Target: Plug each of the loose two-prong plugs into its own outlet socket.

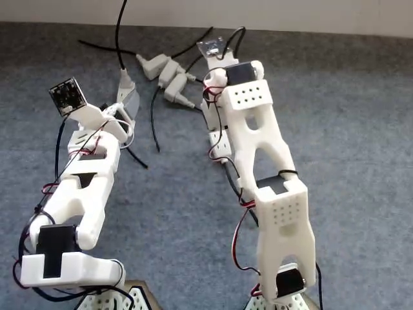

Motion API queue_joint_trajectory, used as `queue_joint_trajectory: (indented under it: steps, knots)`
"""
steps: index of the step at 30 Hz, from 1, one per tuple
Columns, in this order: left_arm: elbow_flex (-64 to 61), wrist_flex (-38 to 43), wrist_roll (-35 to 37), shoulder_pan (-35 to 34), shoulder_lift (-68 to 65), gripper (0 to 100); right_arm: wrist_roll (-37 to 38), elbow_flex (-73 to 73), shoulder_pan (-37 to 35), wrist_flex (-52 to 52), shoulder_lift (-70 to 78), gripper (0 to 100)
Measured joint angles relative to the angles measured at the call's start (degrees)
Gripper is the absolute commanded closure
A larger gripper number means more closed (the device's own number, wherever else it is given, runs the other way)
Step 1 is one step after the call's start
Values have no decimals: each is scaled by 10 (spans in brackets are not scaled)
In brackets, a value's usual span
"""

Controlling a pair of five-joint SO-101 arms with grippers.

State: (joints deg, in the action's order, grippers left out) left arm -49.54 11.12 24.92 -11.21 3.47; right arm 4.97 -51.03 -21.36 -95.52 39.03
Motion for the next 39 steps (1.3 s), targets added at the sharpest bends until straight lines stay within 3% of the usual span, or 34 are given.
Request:
queue_joint_trajectory:
  steps: [27,39]
  knots:
    - [0,0,0,0,0,699,-33,-1,14,4,77,991]
    - [0,0,0,0,0,699,-30,-108,-3,-32,78,991]
